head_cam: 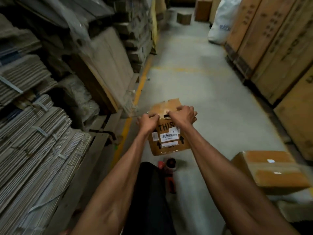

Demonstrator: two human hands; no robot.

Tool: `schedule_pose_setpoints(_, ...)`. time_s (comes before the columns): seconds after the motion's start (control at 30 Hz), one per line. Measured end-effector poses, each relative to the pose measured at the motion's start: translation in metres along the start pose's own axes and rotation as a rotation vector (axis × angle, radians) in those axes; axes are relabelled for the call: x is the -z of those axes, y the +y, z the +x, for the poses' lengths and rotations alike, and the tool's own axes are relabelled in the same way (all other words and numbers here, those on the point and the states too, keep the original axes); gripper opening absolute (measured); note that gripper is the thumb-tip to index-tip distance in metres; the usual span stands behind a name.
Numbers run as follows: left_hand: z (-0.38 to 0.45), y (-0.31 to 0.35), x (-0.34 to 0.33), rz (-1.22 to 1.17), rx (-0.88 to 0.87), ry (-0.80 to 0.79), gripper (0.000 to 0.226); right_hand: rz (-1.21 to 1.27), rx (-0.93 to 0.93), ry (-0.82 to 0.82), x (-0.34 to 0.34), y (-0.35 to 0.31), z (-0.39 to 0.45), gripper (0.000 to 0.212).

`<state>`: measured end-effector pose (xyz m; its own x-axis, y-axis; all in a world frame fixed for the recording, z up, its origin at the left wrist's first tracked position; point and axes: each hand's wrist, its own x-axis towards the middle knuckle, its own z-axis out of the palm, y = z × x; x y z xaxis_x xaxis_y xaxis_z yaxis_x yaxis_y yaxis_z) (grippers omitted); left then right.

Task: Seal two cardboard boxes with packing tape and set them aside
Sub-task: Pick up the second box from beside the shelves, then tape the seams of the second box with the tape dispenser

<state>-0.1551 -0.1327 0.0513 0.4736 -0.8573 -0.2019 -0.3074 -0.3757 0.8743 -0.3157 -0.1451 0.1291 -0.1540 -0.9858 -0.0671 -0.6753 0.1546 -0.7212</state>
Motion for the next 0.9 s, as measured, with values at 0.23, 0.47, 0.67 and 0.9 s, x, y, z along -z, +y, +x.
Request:
schedule_pose_setpoints(0.23, -0.088, 0.098, -0.041, 0.136, -0.113, -0.103, 0.033, 0.065, -0.058, 0.124, 0.092, 0.048, -0.006, 0.044)
schedule_pose_setpoints(0.47, -0.092, 0.103, -0.098, 0.186, -0.162, -0.202, 0.065, 0.063, -0.095, 0.218, 0.145, 0.092, -0.016, 0.041)
schedule_pose_setpoints(0.67, -0.106, 0.078, -0.155, 0.264, -0.174, -0.275, 0.07, 0.059, -0.166, 0.229, 0.15, 0.161, -0.026, 0.045)
schedule_pose_setpoints(0.9, -0.148, -0.008, -0.197, 0.305, -0.073, -0.376, 0.058, 0.093, -0.296, 0.119, 0.105, 0.264, -0.057, 0.053)
